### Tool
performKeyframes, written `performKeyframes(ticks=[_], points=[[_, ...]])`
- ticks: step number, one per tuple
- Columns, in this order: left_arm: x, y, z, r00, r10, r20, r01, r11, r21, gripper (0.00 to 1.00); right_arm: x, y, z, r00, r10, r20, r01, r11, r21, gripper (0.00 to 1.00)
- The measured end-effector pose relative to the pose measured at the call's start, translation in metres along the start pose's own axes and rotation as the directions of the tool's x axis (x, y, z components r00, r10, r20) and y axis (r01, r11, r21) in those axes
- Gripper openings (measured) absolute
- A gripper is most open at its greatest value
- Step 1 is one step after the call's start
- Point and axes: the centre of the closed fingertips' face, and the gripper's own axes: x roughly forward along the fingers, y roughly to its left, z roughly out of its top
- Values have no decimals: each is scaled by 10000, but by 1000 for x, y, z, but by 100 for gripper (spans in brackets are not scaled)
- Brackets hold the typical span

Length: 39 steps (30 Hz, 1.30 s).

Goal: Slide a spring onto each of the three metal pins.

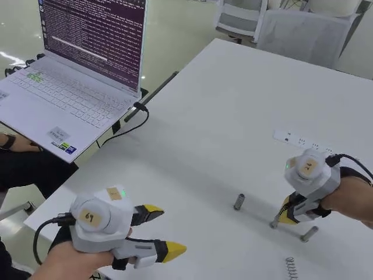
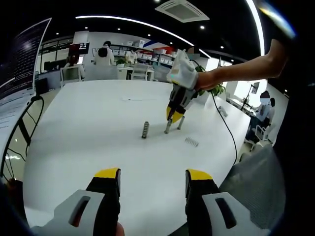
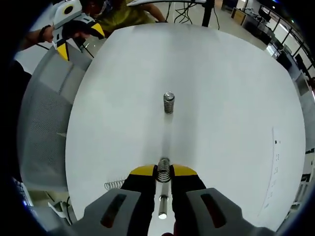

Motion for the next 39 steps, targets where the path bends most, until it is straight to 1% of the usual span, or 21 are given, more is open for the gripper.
performKeyframes(ticks=[7, 19, 23, 30, 39], points=[[0, 0, 1, 10000, -4, 17, 4, 10000, -10, 48, 9, -3, -2, 9999, 29, -135, -29, 10000, 7, 9], [-1, 1, 0, 10000, 31, 17, -31, 10000, -61, 48, 21, -5, -6, 9999, 27, -140, -20, 9987, 513, 9], [-1, 1, 2, 10000, 43, 42, -43, 10000, -79, 48, 20, -6, -8, 9998, -51, -215, 63, 9984, 557, 12], [-1, 1, 3, 10000, 44, 44, -44, 10000, -53, 48, 15, -6, -9, 9999, -134, -107, 142, 9968, 787, 14], [0, -1, 3, 10000, 9, 51, -9, 10000, -58, 47, 6, -2, -12, 9997, -234, 91, 223, 9939, 1081, 18]])
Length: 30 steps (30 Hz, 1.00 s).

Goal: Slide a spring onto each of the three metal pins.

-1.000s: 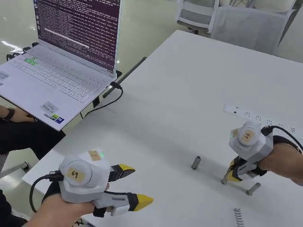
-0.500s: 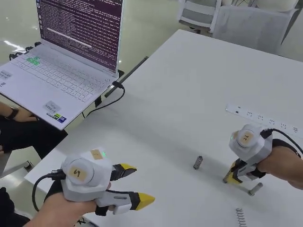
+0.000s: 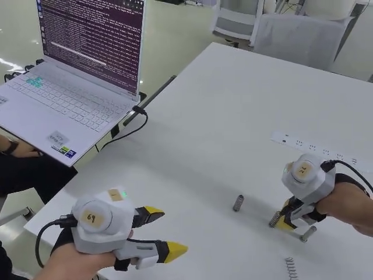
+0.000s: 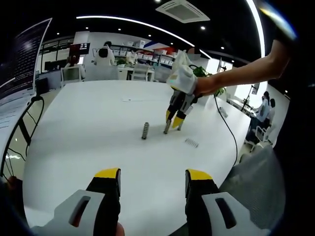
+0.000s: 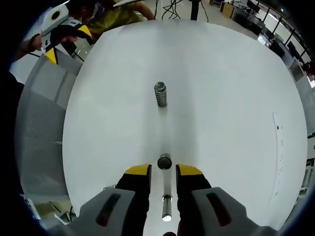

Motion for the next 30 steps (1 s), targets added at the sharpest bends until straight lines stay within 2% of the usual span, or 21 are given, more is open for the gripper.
performKeyframes(ticks=[17, 30], points=[[1, -8, 6, 9997, -193, 124, 191, 9997, 124, 48, -26, 8, -4, 9971, -396, 657, 348, 9967, 734, 26], [0, -10, 13, 9993, -320, 210, 314, 9991, 293, 48, -37, 16, -11, 9893, -677, 1292, 470, 9864, 1573, 28]])
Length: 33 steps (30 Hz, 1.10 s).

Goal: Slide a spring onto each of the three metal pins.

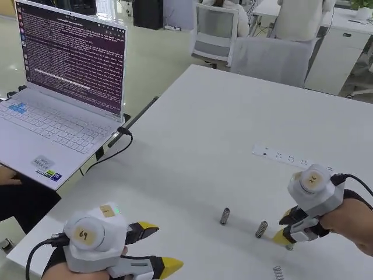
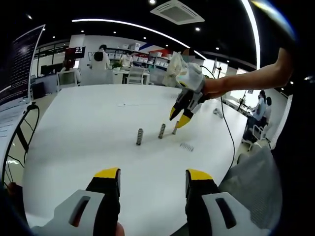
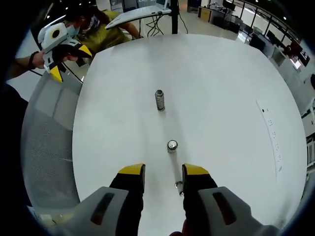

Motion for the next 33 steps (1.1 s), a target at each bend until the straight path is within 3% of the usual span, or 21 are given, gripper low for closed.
performKeyframes(ticks=[12, 18, 25, 33], points=[[-1, 1, 2, 10000, -56, 27, 56, 10000, 35, 48, -15, 9, -3, 9948, -247, 992, 152, 9954, 949, 33], [-1, 1, 5, 9999, -80, 63, 80, 10000, 59, 48, -21, 14, -11, 9916, -400, 1231, 272, 9942, 1040, 35], [-2, 1, 6, 9999, -81, 77, 80, 9999, 108, 48, -32, 17, -19, 9796, -736, 1868, 383, 9818, 1858, 36], [-2, 3, 8, 9999, -76, 95, 75, 9999, 109, 48, -45, 20, -31, 9592, -1262, 2530, 584, 9640, 2594, 38]])
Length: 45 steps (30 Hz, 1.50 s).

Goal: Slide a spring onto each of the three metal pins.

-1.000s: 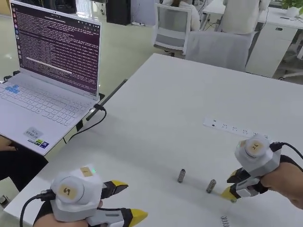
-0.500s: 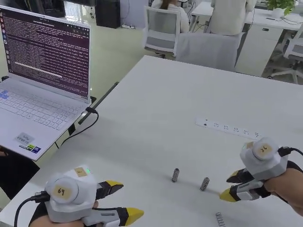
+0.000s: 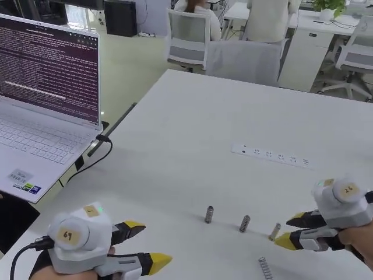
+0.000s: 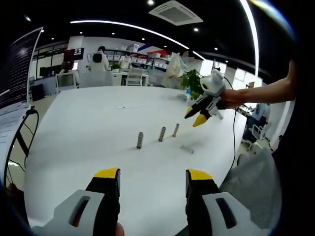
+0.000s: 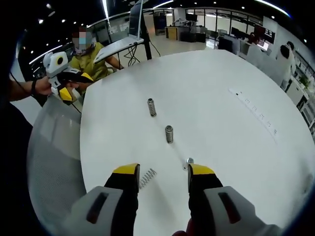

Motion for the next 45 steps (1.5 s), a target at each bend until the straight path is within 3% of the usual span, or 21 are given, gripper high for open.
performKeyframes(ticks=[7, 13, 28, 45], points=[[2, 0, 2, 10000, -58, -6, 58, 10000, 29, 48, -15, 2, -4, 9966, -318, 755, 273, 9978, 598, 41], [6, 0, 5, 9999, -127, -14, 127, 9999, 81, 48, -26, 3, -5, 9876, -615, 1445, 442, 9918, 1199, 45], [13, 1, 12, 9997, -234, -72, 236, 9995, 226, 49, -44, 12, -21, 9697, -1089, 2187, 599, 9739, 2189, 51], [31, -4, 12, 9982, -554, -210, 560, 9980, 298, 53, -57, 31, -50, 9545, -1628, 2500, 764, 9434, 3229, 57]])
